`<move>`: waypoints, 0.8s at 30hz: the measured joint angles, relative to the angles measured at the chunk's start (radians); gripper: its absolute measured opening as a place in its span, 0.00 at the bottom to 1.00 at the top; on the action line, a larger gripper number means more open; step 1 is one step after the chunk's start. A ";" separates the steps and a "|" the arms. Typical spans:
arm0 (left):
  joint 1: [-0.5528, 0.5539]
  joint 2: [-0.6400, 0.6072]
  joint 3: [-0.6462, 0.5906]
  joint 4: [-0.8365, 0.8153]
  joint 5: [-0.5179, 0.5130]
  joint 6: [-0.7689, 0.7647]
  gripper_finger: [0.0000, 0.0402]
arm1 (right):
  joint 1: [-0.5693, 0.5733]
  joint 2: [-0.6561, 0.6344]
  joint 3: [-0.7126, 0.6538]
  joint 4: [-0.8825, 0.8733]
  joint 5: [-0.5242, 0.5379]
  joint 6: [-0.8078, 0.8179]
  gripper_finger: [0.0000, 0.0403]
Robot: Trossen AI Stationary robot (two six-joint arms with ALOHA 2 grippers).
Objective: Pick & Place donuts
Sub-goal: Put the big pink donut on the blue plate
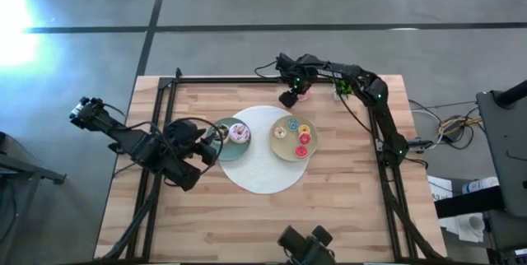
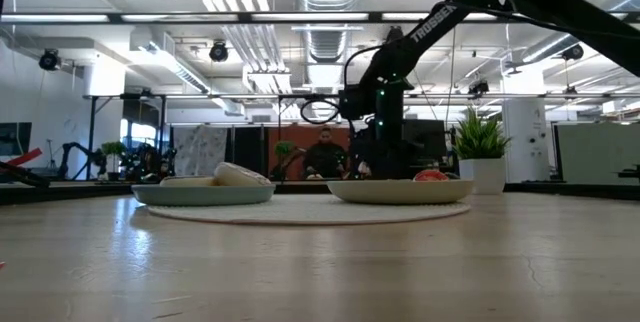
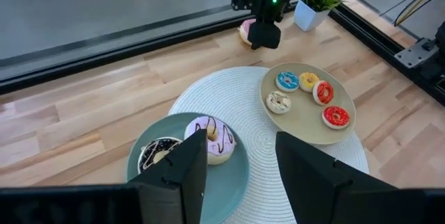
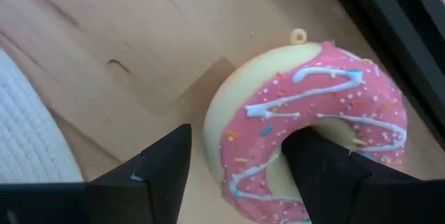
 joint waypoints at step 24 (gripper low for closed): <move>0.002 -0.001 0.000 0.000 -0.028 0.021 0.36 | 0.212 -0.186 0.059 -0.008 -0.101 -0.245 0.05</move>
